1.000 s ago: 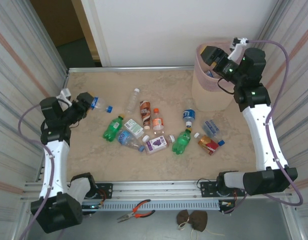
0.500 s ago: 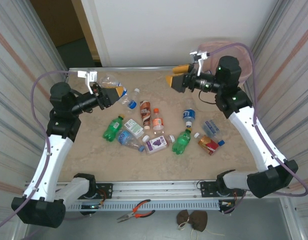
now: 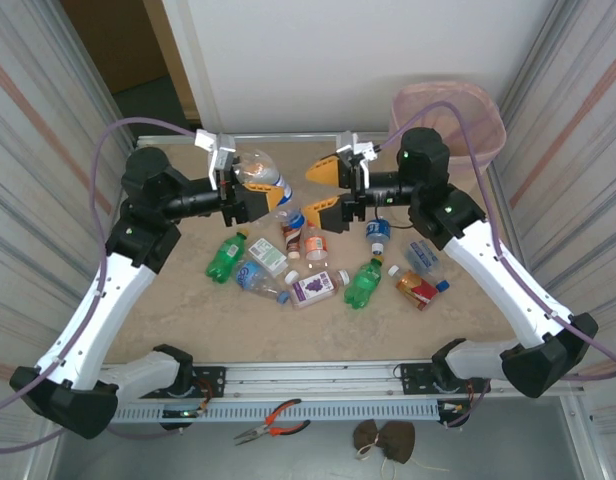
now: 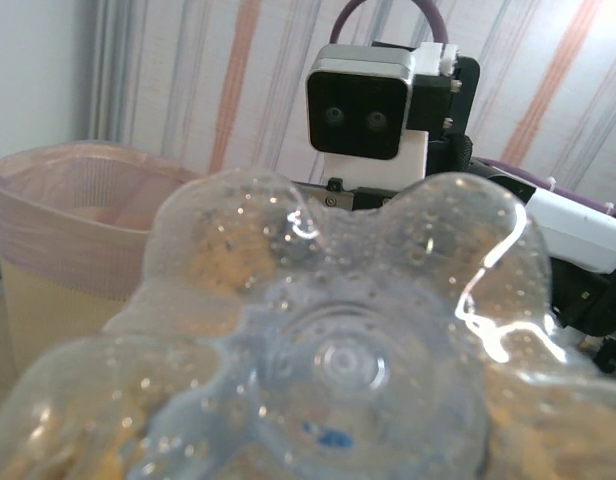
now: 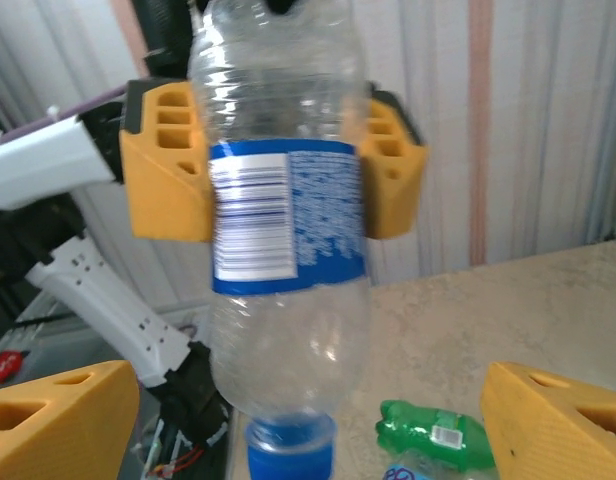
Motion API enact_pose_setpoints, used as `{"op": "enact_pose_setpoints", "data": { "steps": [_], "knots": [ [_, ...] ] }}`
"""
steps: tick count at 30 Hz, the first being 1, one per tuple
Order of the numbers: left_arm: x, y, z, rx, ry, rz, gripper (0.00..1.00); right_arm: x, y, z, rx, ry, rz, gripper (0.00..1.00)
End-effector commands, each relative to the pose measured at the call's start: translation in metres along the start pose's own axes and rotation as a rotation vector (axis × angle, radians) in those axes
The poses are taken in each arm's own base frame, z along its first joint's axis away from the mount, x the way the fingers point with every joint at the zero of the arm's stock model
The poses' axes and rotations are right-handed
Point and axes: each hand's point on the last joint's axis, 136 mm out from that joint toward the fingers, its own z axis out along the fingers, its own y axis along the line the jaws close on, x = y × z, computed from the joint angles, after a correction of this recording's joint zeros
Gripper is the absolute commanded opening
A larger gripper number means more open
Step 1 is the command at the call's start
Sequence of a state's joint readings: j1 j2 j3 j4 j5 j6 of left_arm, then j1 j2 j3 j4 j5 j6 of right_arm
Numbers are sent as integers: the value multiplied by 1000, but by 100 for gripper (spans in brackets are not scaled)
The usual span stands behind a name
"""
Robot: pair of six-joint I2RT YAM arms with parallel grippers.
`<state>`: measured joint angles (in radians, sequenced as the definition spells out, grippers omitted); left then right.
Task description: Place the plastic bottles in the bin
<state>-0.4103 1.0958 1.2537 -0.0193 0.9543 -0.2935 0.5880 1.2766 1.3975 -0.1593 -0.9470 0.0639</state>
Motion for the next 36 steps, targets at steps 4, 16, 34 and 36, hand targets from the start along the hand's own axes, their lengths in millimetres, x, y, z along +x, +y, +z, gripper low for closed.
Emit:
{"op": "enact_pose_setpoints", "data": {
  "steps": [4, 16, 34, 36],
  "knots": [
    [-7, -24, 11, 100, 12, 77, 57, -6, 18, 4, -24, -1, -111, 88],
    [-4, -26, 20, 101, 29, 85, 57, -3, 27, 21, -84, 29, -101, 74],
    [-3, -26, 19, 83, 27, 98, 60, -2, 17, 30, -41, 39, -42, 51],
    [-4, -25, 18, 65, 20, 106, 63, -2, 16, 29, -33, 39, -42, 50]
  ]
}}
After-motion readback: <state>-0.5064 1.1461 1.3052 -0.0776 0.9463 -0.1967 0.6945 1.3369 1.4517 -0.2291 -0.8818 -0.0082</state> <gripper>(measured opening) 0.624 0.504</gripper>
